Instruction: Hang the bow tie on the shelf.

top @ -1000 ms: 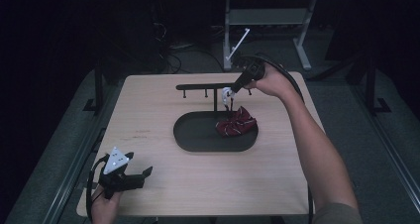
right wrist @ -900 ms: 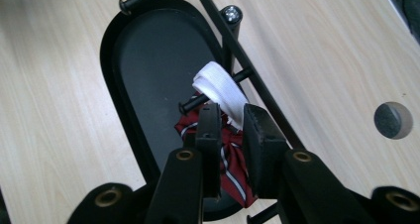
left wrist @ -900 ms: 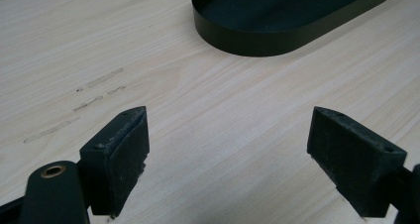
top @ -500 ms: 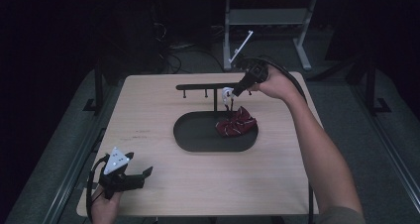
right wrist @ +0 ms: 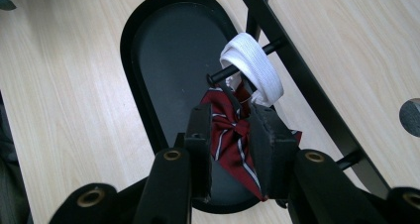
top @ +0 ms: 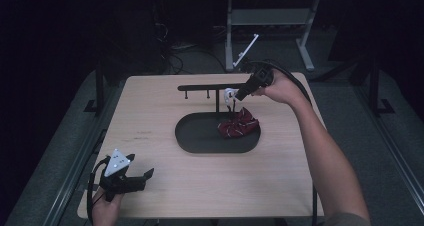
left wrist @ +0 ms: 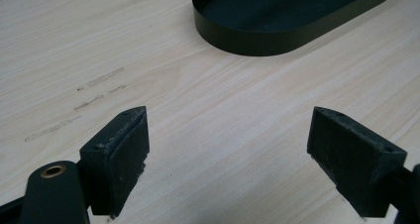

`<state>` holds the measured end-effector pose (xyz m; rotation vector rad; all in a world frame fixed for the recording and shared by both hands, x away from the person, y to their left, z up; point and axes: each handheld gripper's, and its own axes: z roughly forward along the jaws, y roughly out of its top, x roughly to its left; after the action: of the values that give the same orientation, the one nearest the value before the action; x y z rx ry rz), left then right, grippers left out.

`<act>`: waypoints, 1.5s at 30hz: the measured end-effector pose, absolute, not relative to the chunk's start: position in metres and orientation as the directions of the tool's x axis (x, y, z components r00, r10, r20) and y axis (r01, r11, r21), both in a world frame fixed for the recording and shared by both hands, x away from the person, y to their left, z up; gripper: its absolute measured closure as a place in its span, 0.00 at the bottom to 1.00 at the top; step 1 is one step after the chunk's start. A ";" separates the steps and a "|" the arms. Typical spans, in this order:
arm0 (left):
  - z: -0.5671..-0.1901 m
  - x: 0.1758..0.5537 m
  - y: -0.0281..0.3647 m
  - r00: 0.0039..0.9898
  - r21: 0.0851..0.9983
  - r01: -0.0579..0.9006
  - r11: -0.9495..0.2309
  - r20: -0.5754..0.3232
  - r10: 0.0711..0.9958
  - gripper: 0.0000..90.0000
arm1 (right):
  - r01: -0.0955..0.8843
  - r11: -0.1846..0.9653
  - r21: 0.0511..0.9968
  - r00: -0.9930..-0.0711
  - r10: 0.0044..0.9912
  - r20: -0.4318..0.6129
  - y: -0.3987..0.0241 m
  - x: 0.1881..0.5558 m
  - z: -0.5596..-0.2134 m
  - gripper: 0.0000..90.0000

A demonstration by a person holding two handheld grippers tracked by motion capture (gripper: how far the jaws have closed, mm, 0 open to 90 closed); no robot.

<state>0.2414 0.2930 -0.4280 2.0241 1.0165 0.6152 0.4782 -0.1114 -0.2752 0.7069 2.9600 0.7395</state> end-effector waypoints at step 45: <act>-0.429 0.241 0.289 0.565 0.811 0.443 -0.381 0.077 0.821 0.18 | 0.398 0.759 0.515 -0.906 0.414 0.090 -0.133 0.455 -0.268 0.69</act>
<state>0.2413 0.2890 -0.4291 2.0205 1.0118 0.6188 0.4552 -0.1332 -0.2684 0.6741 2.9194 0.8442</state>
